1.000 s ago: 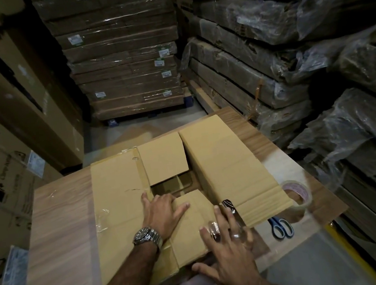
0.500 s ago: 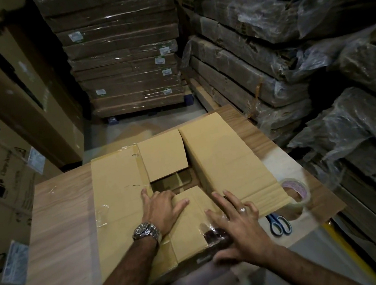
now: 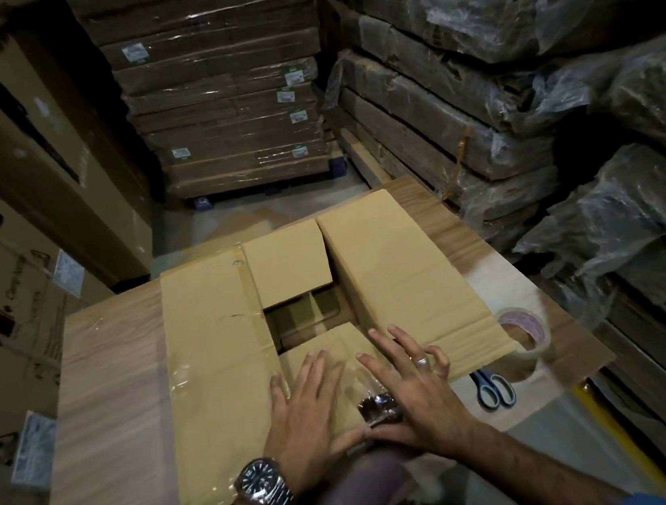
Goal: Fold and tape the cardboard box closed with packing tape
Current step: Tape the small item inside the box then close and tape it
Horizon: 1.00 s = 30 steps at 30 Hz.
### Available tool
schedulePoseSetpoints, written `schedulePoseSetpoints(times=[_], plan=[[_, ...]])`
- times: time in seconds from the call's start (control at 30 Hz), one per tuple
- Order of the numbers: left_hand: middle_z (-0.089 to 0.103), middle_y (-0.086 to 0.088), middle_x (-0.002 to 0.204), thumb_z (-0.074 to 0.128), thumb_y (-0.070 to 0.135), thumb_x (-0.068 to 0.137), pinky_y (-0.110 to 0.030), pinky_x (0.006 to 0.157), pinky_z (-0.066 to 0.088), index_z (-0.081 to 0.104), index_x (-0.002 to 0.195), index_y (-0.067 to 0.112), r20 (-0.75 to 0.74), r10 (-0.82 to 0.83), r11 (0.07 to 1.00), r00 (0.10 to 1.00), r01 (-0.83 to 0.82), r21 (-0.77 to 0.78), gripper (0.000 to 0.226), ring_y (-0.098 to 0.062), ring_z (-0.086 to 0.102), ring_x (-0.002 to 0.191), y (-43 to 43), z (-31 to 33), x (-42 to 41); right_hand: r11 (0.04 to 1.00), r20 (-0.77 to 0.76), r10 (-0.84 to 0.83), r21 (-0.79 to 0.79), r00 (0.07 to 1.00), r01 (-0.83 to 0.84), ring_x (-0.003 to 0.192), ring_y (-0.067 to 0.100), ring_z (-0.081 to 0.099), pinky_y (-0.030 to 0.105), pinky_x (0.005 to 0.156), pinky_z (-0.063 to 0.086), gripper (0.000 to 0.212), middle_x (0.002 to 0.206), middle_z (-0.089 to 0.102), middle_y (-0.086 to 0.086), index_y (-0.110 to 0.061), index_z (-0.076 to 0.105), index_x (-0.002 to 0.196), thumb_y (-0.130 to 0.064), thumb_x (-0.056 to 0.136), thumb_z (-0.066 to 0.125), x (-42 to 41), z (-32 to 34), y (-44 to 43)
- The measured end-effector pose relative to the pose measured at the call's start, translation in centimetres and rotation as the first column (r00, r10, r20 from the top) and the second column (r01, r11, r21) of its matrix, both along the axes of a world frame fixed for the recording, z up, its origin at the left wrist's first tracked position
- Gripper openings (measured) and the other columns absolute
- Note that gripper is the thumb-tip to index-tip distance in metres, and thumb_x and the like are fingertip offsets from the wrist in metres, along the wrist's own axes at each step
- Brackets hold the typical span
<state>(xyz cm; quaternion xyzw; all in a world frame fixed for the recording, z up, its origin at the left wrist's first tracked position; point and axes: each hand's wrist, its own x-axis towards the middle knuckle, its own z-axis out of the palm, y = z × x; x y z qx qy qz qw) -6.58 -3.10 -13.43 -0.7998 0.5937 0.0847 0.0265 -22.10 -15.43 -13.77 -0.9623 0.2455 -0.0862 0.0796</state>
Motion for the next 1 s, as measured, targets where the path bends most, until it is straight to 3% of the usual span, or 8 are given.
schedulePoseSetpoints(times=[0.3, 0.47, 0.57, 0.87, 1.0], plan=[[0.045, -0.008, 0.148, 0.02, 0.085, 0.083, -0.067, 0.094, 0.041, 0.051, 0.137, 0.016, 0.029, 0.049, 0.999, 0.998, -0.049, 0.02, 0.093, -0.025, 0.046, 0.134, -0.4, -0.7, -0.9, 1.0, -0.017, -0.018, 0.004, 1.0, 0.018, 0.139, 0.026, 0.026, 0.044, 0.092, 0.024, 0.103, 0.152, 0.031, 0.008, -0.026, 0.045, 0.136, -0.094, 0.059, 0.041, 0.1, 0.2, -0.8], [0.039, -0.01, 0.152, 0.013, 0.082, 0.083, -0.07, 0.092, 0.037, 0.044, 0.141, 0.018, 0.044, 0.055, 0.997, 0.998, -0.057, 0.047, 0.092, -0.026, 0.037, 0.138, -0.5, -1.3, -0.8, 0.997, -0.051, -0.066, 0.037, 0.997, 0.068, 0.14, 0.026, 0.027, 0.047, 0.094, 0.026, 0.108, 0.151, 0.036, 0.007, -0.026, 0.048, 0.136, -0.095, 0.054, 0.043, -0.5, 0.3, -1.6], [0.036, -0.01, 0.153, 0.021, 0.08, 0.083, -0.071, 0.091, 0.038, 0.041, 0.142, 0.018, 0.066, 0.037, 0.998, 0.997, -0.04, 0.046, 0.088, -0.024, 0.03, 0.138, -0.6, -1.4, -0.7, 0.997, -0.063, -0.074, 0.029, 0.995, 0.076, 0.141, 0.026, 0.024, 0.047, 0.094, 0.024, 0.11, 0.152, 0.032, 0.006, -0.027, 0.046, 0.137, -0.093, 0.049, 0.048, -0.8, 0.3, -2.1], [0.038, -0.011, 0.151, 0.012, 0.076, 0.087, -0.071, 0.089, 0.037, 0.041, 0.142, 0.017, 0.09, 0.038, 0.998, 0.995, -0.042, 0.042, 0.086, -0.024, 0.031, 0.135, -0.6, -1.4, -0.6, 0.99, -0.073, -0.141, 0.019, 0.987, 0.143, 0.14, 0.028, 0.027, 0.045, 0.094, 0.025, 0.113, 0.151, 0.034, 0.008, -0.026, 0.045, 0.133, -0.093, 0.044, 0.052, -2.5, 0.5, -3.7], [0.035, -0.01, 0.151, 0.023, 0.076, 0.085, -0.071, 0.089, 0.036, 0.04, 0.142, 0.017, 0.114, 0.019, 1.0, 0.993, -0.021, 0.013, 0.083, -0.024, 0.031, 0.135, -0.5, -1.4, -0.6, 0.988, -0.091, -0.156, 0.0, 0.984, 0.157, 0.139, 0.029, 0.027, 0.045, 0.093, 0.026, 0.113, 0.151, 0.032, 0.009, -0.025, 0.043, 0.136, -0.092, 0.045, 0.051, -3.1, 0.6, -4.0]])
